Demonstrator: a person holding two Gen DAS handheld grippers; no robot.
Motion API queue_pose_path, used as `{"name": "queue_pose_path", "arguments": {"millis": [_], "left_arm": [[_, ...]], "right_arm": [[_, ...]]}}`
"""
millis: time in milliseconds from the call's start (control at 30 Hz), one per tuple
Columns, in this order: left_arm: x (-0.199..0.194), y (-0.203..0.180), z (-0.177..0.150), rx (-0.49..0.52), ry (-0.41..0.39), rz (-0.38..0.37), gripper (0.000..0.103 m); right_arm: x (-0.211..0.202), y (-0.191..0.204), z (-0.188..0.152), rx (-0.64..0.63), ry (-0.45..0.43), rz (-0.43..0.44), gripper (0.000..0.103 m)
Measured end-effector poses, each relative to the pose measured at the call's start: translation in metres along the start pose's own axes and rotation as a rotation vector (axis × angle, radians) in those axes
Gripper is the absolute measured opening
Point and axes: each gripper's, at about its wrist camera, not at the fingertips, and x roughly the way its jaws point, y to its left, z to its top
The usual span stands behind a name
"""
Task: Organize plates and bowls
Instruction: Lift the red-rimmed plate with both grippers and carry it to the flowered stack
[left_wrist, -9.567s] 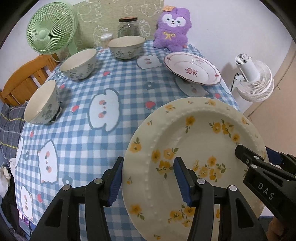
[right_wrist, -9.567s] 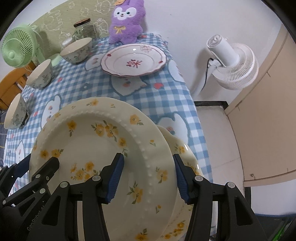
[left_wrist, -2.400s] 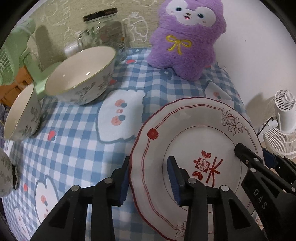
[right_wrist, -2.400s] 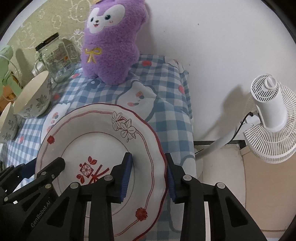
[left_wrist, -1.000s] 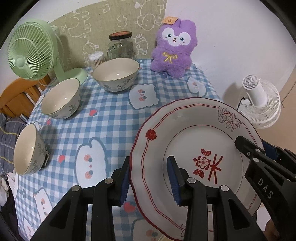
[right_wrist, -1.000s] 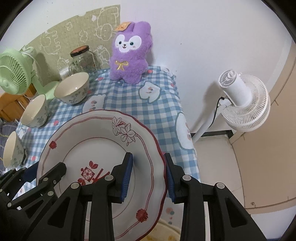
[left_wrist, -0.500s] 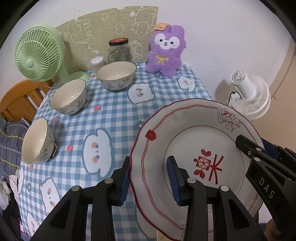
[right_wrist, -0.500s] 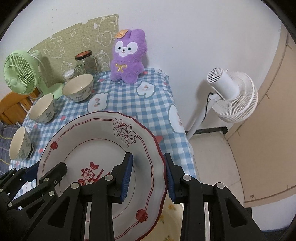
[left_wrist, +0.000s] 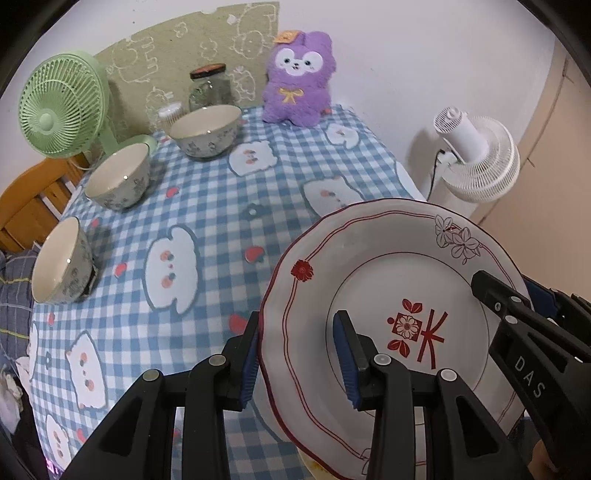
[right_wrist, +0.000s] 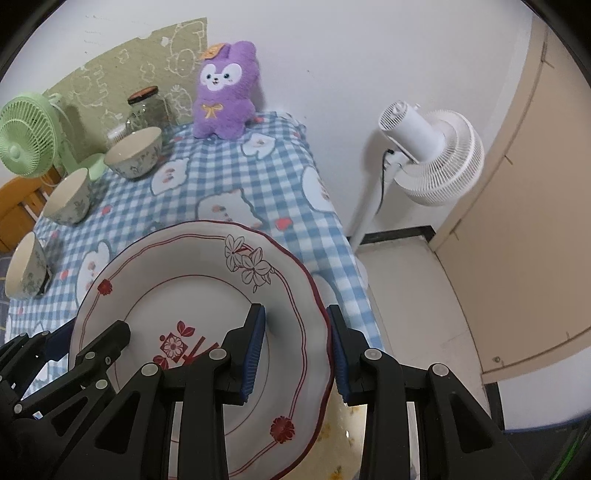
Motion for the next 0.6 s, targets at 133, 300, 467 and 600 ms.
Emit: {"name": "queue_pose_path", "arguments": {"millis": [133,300,467,600], "left_arm": [[0.004,-0.006,-0.011,0.018,0.013,-0.005,0.038],[0.012,-0.013,-0.023,0.037,0.039,-0.005,0.038],[0.018,-0.021,-0.033,0.059,0.059,-0.01,0.038],[0.021,-0.024,-0.038,0.074,0.062,-0.004,0.038]], "right_arm": [[0.003,-0.005,-0.014,0.015,0.019,-0.011,0.037],[0.011,-0.014,-0.03,0.046,0.059,-0.009,0.037],[0.016,-0.02,-0.041,0.062,0.079,-0.013,0.037],[0.021,-0.022,-0.047,0.07,0.092,-0.013,0.037]]}}
